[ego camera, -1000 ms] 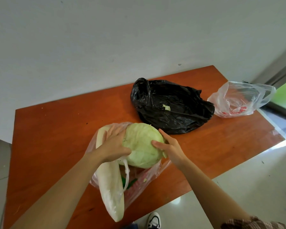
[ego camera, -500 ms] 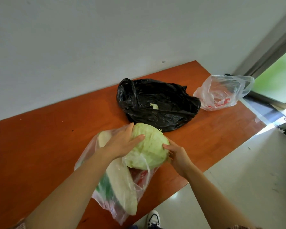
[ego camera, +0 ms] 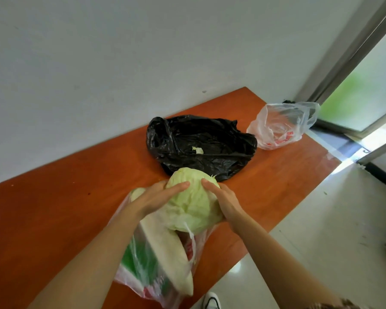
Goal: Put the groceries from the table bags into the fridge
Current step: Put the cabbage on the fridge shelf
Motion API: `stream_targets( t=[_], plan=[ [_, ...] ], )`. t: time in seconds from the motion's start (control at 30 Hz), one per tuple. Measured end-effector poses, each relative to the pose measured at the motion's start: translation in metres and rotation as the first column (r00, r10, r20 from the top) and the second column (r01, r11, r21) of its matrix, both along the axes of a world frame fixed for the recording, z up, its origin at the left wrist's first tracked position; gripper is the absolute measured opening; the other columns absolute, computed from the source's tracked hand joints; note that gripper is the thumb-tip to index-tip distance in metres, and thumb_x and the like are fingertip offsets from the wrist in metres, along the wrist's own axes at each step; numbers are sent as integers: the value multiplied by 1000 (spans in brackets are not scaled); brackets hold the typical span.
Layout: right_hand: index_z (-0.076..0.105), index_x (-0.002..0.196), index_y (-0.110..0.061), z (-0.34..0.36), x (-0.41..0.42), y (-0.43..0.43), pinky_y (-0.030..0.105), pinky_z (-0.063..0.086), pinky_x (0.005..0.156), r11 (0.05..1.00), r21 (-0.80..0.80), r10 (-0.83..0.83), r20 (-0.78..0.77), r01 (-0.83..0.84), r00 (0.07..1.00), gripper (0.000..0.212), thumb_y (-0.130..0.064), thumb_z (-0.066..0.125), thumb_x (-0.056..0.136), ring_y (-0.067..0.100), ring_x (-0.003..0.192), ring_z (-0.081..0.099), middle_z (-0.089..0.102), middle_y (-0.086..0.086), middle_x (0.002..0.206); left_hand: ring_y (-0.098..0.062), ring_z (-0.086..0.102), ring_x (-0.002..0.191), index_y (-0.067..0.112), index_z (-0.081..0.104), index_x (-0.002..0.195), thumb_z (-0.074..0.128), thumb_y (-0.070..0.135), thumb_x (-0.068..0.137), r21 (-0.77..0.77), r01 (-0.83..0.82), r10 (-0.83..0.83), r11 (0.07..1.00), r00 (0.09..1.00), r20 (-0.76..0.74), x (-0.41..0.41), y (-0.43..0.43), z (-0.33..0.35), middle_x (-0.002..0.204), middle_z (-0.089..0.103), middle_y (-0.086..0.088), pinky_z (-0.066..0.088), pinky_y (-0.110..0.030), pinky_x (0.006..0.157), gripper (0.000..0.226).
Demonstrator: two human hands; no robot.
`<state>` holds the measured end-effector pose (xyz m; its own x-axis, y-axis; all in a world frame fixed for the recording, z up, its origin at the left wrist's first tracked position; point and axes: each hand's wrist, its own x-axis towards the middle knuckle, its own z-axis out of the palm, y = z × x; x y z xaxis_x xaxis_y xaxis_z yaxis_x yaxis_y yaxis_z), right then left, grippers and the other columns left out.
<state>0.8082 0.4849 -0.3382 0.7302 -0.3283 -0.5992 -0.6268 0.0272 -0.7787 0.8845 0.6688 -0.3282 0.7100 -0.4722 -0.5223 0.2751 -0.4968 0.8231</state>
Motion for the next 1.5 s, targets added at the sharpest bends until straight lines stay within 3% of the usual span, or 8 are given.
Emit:
stream_targets(
  t=[0.1, 0.67, 0.77, 1.0, 1.07, 1.3, 1.43, 1.5],
  plan=[
    [55, 128, -25, 21, 5, -2, 38, 54, 84, 1000, -29, 5, 84, -2, 996, 80, -70, 68, 64, 18, 101, 63, 64, -3, 118, -9, 65, 96, 26, 60, 121, 63, 77, 63, 3, -40, 40, 999, 997, 61, 5, 2, 16, 109, 68, 9, 51, -28, 86, 77],
    [51, 132, -29, 141, -44, -94, 26, 52, 74, 974, -176, -40, 478, 141, 877, 73, -59, 71, 69, 11, 100, 59, 59, -6, 119, -15, 69, 94, 29, 57, 122, 71, 57, 70, -408, -86, 160, 909, 976, 151, -32, -110, 107, 109, 68, 6, 59, -40, 78, 60],
    [54, 110, -36, 162, -89, -144, 19, 47, 66, 960, -189, -88, 498, 206, 863, 38, -45, 72, 78, 3, 88, 57, 58, -15, 104, -15, 71, 88, 27, 59, 119, 70, 53, 73, -442, -20, 92, 897, 986, 142, -61, -166, 123, 105, 71, 4, 60, -37, 69, 54],
    [56, 109, -35, 195, -237, -280, 30, 58, 71, 919, -184, -206, 527, 348, 824, 45, -28, 81, 73, 12, 91, 62, 62, -9, 102, -21, 67, 93, 31, 56, 119, 65, 52, 77, -487, 166, -103, 858, 983, 153, -173, -325, 153, 107, 68, 3, 56, -34, 66, 48],
    [55, 125, -29, 201, -287, -323, 37, 59, 79, 900, -193, -238, 532, 390, 813, 70, -32, 86, 63, 18, 97, 64, 64, -4, 109, -21, 67, 91, 28, 55, 118, 63, 49, 80, -509, 215, -163, 834, 976, 147, -214, -375, 161, 107, 67, 2, 55, -31, 60, 44],
    [59, 120, -26, 233, -455, -455, 23, 55, 59, 772, -192, -396, 600, 606, 695, 62, -28, 87, 64, 18, 92, 69, 69, 0, 108, -19, 66, 90, 27, 55, 119, 63, 48, 81, -541, 423, -372, 727, 905, 207, -348, -548, 193, 107, 66, 3, 55, -27, 54, 44],
    [51, 132, -16, 246, -530, -524, 25, 56, 65, 641, -180, -496, 644, 746, 582, 95, -37, 92, 49, 18, 96, 69, 67, 3, 117, -17, 66, 89, 25, 54, 118, 62, 46, 82, -565, 511, -461, 648, 853, 244, -413, -639, 216, 104, 66, 4, 54, -27, 57, 43],
    [54, 126, -11, 254, -561, -555, 27, 57, 66, 594, -161, -525, 665, 788, 532, 88, -33, 91, 50, 18, 92, 71, 70, 3, 111, -18, 65, 92, 23, 52, 125, 62, 45, 82, -577, 551, -487, 603, 827, 280, -439, -685, 225, 109, 65, 1, 53, -28, 60, 49]
  ],
)
